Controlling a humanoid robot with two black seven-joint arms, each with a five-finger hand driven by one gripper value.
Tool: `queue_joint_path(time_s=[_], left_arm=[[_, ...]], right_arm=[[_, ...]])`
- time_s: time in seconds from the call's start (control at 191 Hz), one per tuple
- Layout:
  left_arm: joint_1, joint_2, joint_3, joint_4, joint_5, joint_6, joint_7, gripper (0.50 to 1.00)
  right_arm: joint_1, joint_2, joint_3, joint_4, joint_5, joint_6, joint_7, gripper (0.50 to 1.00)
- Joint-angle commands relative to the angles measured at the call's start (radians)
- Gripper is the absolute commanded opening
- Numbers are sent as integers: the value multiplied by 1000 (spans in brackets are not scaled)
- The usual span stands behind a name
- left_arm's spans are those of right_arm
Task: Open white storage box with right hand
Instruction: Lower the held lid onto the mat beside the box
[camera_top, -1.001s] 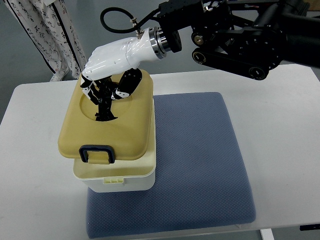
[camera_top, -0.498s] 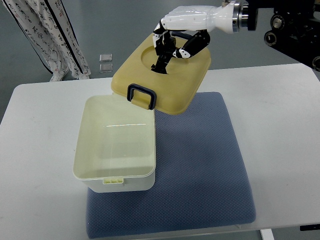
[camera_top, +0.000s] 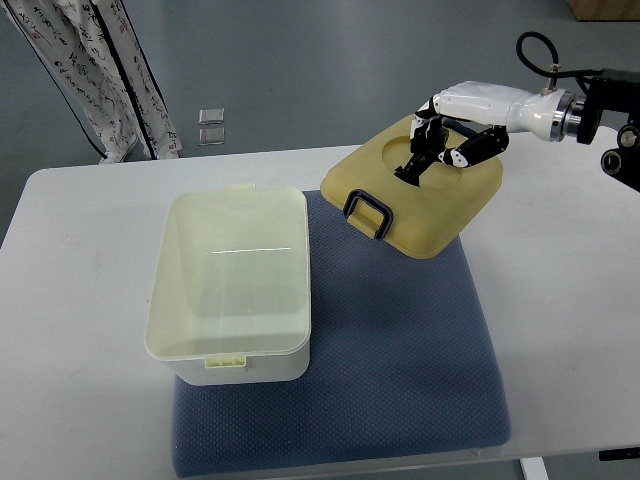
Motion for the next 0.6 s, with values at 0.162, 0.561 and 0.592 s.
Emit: queue_joint_path(time_s=[0.162, 0.561, 0.592], left_arm=[[0, 0, 0, 0, 0, 0, 0, 1000], [0, 0, 0, -1, 0, 0, 0, 1000], [-1, 0, 0, -1, 0, 0, 0, 1000]], right_arm=[[-64, 15, -7, -23, -6, -16, 0, 500], [-110, 98, -51, -25, -14, -18, 0, 500], [-111, 105, -53, -27, -14, -19, 0, 500]])
